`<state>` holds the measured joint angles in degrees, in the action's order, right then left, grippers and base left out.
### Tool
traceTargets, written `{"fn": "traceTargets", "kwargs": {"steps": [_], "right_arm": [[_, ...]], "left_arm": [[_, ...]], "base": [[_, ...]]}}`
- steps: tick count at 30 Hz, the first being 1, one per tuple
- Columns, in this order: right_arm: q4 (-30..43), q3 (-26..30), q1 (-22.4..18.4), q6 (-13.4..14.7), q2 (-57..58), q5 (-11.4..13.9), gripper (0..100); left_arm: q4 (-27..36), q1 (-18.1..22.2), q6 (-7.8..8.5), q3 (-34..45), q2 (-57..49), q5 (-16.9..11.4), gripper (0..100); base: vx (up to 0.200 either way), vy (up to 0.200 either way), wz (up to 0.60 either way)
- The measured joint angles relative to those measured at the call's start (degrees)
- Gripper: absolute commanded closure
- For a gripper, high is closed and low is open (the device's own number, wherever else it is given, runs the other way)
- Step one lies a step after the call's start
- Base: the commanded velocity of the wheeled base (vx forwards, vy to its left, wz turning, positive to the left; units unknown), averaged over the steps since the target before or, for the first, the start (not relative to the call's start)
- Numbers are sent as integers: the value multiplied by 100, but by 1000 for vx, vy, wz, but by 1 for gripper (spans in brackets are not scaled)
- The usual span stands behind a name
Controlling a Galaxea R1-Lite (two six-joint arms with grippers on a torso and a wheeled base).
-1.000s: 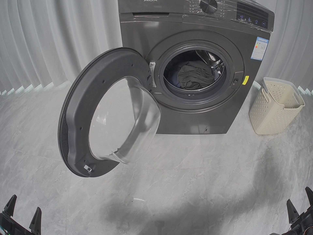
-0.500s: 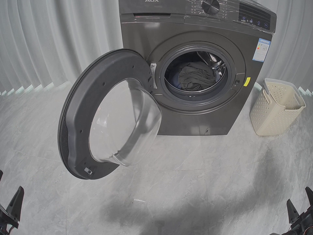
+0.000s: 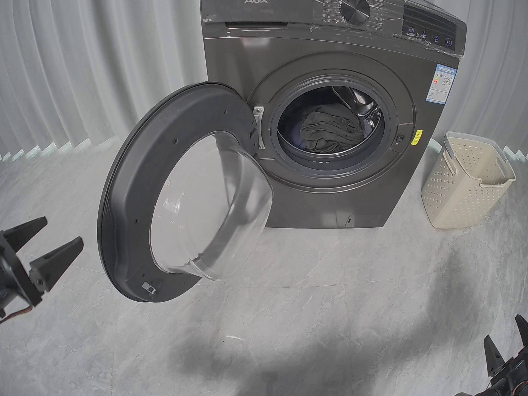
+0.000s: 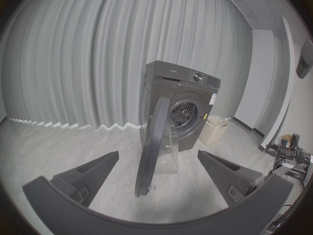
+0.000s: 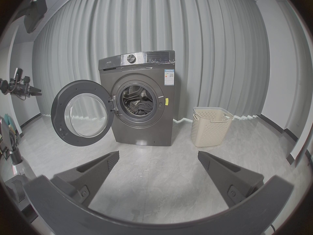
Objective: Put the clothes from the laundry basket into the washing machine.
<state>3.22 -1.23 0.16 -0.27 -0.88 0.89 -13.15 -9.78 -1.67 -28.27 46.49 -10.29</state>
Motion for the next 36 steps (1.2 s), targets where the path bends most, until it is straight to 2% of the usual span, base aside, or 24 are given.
{"fn": "traceTargets", "kwargs": {"steps": [7, 14, 25, 27, 32, 36], "right_arm": [[0, 0, 2, -5, 0, 0, 0], [0, 0, -2, -5, 0, -2, 0], [-2, 0, 5, -5, -5, -2, 0], [-2, 0, 5, -6, -5, -2, 0], [-5, 0, 9, -5, -5, -5, 0], [-5, 2, 9, -6, -5, -10, 0]], "left_arm": [[-764, -91, 4, -406, 1271, -301, 0], [-896, -188, 34, -723, 2021, -541, 0], [-901, -968, -5, -836, 2398, -690, 0], [-901, -1111, -43, -839, 2413, -692, 0], [-934, -1646, -385, -803, 2352, -644, 0], [-948, -1731, -424, -731, 2282, -591, 0]], "base": [[0, 0, 0], [0, 0, 0], [0, 0, 0], [0, 0, 0], [0, 0, 0], [0, 0, 0]]}}
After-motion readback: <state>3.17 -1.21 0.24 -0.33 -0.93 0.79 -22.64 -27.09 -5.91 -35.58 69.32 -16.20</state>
